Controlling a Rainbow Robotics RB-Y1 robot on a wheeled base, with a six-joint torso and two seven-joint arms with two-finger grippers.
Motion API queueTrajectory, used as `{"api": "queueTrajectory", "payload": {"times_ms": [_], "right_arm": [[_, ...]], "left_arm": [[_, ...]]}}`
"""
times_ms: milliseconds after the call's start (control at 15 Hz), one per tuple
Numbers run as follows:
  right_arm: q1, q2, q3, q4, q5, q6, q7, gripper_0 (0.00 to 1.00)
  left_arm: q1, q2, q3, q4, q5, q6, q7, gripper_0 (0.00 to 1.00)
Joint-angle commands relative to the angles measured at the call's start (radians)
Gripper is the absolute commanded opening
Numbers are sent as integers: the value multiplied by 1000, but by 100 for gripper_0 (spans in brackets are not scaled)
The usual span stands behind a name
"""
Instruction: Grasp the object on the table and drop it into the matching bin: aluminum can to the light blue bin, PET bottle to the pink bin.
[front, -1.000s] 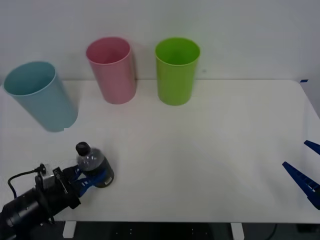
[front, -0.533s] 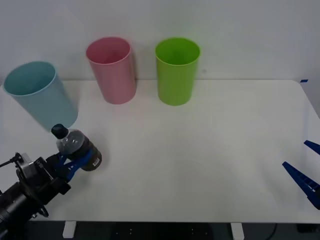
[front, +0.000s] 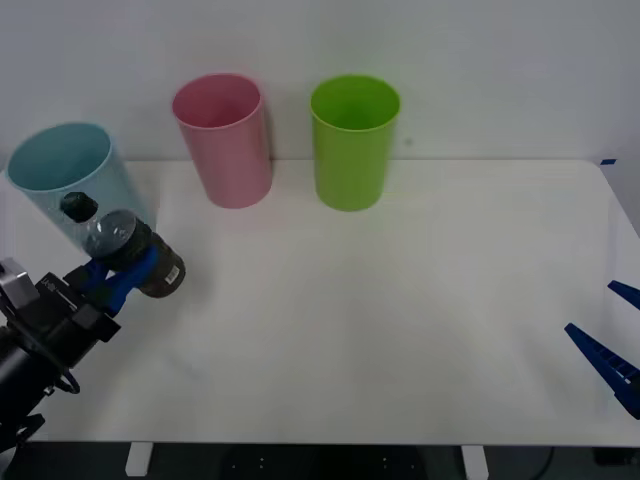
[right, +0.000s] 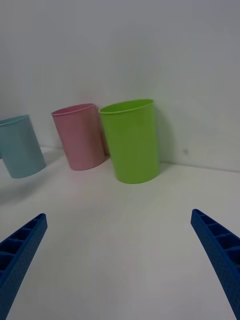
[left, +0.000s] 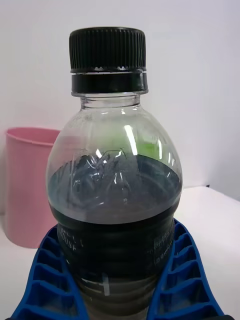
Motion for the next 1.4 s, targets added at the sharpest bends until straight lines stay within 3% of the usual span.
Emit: {"api": "queueTrajectory", "payload": {"times_ms": [67, 667, 933, 1200, 1400], "right_arm": [[0, 0, 0, 0, 0, 0, 0, 100], [0, 0, 0, 0, 0, 0, 0, 100], [0, 0, 0, 0, 0, 0, 0, 100], [0, 0, 0, 0, 0, 0, 0, 100], [0, 0, 0, 0, 0, 0, 0, 100]], "left_arm": [[-32, 0, 25, -32, -6, 9, 84, 0], [-191, 52, 19, -38, -10, 152, 179, 0], [-276, 61, 39, -38, -83, 185, 285, 0], [-345, 63, 42, -36, -156, 251, 285, 0], [-402, 63, 46, -32, -261, 276, 269, 1]]}}
